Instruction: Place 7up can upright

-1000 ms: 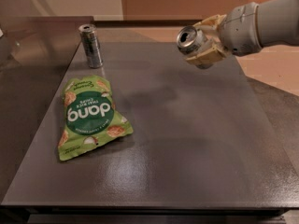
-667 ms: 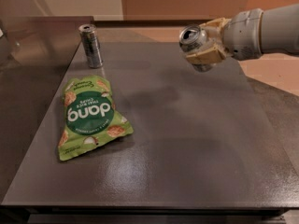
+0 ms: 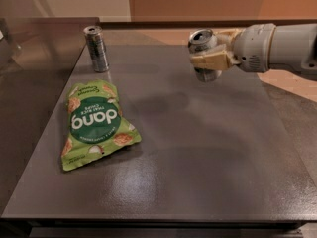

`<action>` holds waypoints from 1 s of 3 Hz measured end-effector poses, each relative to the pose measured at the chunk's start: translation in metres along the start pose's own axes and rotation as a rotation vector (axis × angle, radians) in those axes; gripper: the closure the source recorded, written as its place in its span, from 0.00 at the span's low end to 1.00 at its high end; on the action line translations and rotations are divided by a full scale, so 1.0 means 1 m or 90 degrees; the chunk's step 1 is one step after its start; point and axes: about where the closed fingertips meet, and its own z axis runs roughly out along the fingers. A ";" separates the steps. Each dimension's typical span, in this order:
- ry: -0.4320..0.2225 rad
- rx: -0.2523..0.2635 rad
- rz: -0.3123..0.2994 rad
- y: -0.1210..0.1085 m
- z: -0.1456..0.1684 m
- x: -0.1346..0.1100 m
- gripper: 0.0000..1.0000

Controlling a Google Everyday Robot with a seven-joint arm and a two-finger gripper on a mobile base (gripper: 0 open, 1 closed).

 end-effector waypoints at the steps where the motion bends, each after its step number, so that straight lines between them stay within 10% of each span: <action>1: -0.038 0.007 0.059 0.003 0.007 0.005 1.00; 3: -0.096 0.014 0.117 0.012 0.016 0.008 0.82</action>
Offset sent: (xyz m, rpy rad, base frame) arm -0.0003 0.0109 -0.0198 0.2759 0.0911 -0.0584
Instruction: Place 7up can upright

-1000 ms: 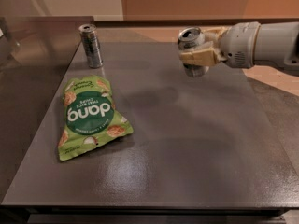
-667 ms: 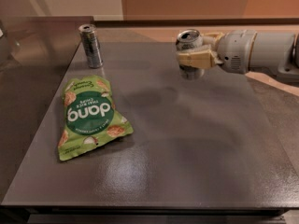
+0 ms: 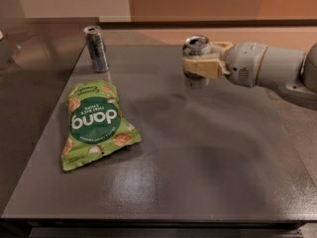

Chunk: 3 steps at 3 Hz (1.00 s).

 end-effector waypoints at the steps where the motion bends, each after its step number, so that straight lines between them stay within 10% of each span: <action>1: -0.020 -0.005 0.017 0.006 0.006 0.005 0.59; 3: -0.038 -0.016 0.059 0.022 0.019 0.026 0.12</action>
Offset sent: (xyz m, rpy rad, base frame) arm -0.0083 0.0184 -0.0338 0.1240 0.0480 0.0017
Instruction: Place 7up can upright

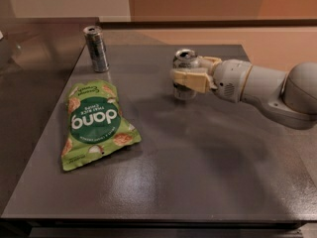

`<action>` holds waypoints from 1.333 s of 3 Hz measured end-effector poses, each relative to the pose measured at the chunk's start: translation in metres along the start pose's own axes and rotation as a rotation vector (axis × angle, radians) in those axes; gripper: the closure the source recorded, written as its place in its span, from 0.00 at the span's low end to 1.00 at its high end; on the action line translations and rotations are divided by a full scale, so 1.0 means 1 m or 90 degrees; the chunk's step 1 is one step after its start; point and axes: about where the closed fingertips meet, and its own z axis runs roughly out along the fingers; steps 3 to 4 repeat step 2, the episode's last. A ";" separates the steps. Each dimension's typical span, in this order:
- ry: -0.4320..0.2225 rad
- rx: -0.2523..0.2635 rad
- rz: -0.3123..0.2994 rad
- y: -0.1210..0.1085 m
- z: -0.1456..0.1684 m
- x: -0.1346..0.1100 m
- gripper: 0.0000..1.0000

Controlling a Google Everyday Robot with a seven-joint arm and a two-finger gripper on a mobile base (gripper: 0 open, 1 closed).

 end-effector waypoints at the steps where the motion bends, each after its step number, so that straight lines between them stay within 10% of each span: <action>1: -0.001 -0.007 0.028 0.010 0.007 0.021 0.00; 4: -0.001 -0.007 0.028 0.010 0.008 0.021 0.00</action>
Offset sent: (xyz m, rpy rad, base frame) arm -0.0083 0.0090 -0.0332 0.0401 0.0554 -0.0012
